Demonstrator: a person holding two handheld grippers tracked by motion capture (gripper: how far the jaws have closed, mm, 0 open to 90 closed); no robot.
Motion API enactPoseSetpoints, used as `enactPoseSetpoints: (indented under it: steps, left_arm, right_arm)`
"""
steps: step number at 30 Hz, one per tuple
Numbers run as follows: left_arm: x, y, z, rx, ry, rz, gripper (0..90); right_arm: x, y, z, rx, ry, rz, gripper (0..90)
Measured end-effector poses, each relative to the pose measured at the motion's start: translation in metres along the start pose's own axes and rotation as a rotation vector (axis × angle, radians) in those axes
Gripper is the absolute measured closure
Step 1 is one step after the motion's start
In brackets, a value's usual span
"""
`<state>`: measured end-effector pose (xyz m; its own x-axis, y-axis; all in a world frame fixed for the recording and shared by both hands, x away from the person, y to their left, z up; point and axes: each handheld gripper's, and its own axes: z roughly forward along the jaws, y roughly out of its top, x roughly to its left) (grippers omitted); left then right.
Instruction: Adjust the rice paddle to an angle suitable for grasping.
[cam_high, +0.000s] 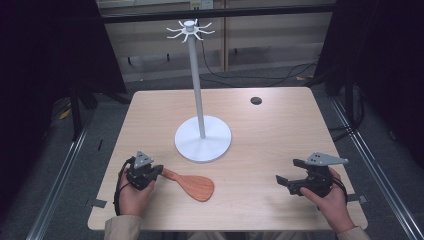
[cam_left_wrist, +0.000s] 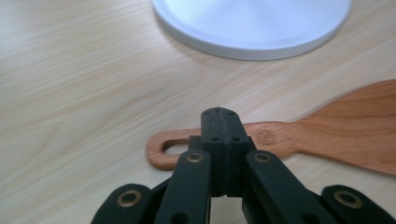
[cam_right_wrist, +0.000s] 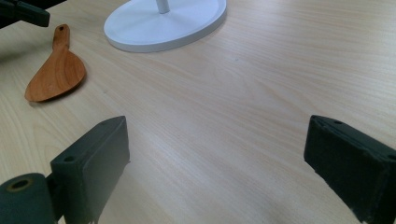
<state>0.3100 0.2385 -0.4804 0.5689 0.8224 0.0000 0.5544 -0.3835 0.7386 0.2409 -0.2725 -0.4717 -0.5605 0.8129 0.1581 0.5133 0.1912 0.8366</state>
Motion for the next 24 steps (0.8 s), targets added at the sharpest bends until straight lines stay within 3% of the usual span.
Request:
enactPoseSetpoints:
  steps: [5,10,11,15,24]
  left_arm:
    - [0.010,0.000,0.007,-0.011,0.025,-0.019,90.0]
    - [0.010,0.000,0.013,0.019,0.031,-0.006,90.0]
    - [0.011,-0.001,0.014,0.015,0.026,-0.023,90.0]
    - [0.011,-0.003,0.016,0.039,0.012,-0.010,90.0]
    - [0.002,-0.003,0.017,0.045,-0.024,-0.042,90.0]
  right_arm:
    - [0.000,-0.002,-0.001,0.004,0.001,0.005,6.2]
    - [0.000,-0.003,-0.003,0.004,-0.004,0.008,6.2]
    - [0.000,-0.004,-0.003,0.007,-0.005,0.010,6.2]
    - [0.000,-0.004,-0.004,0.007,-0.008,0.007,6.2]
    - [0.002,-0.003,-0.003,0.007,-0.001,0.002,6.2]
